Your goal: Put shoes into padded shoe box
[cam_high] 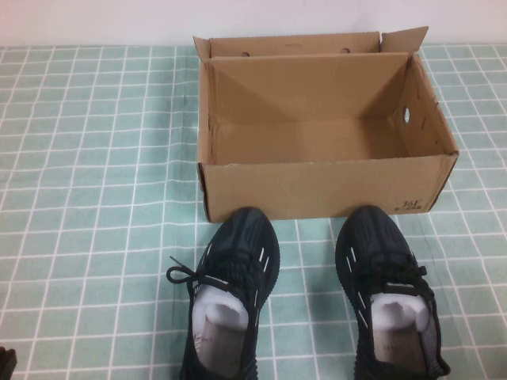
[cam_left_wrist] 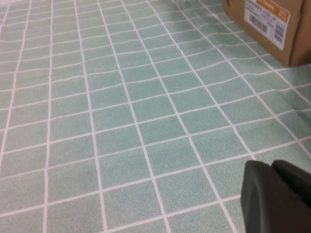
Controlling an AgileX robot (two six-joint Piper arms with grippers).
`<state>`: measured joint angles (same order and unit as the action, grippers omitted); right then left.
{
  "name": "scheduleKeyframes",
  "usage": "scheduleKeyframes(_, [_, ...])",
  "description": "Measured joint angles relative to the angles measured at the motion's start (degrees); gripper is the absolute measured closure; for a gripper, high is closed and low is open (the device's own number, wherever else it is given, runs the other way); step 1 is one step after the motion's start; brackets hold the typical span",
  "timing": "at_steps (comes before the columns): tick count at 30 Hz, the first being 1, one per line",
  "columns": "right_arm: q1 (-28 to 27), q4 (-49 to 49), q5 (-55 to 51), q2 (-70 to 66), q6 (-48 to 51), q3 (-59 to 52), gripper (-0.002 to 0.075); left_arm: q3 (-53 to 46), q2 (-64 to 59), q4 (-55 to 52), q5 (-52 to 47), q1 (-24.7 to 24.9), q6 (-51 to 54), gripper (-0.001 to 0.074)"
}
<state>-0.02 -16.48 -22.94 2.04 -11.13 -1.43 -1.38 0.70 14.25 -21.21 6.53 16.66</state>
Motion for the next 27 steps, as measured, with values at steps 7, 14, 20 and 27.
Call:
scheduleKeyframes(7, [0.0, 0.0, 0.0, 0.0, 0.0, 0.0, 0.0734, 0.0, 0.0, 0.0, 0.0, 0.0, 0.0, 0.0739])
scheduleKeyframes(14, [0.0, 0.0, 0.0, 0.0, 0.0, 0.0, 0.0734, 0.0, 0.0, 0.0, 0.0, 0.0, 0.0, 0.0739])
scheduleKeyframes(20, [0.0, 0.0, 0.0, 0.0, 0.0, 0.0, 0.0734, 0.0, 0.0, 0.0, 0.0, 0.0, 0.0, 0.0739])
scheduleKeyframes(27, [0.0, 0.1, 3.8, 0.0, 0.1, 0.0, 0.0734, 0.0, 0.0, 0.0, 0.0, 0.0, 0.0, 0.0739])
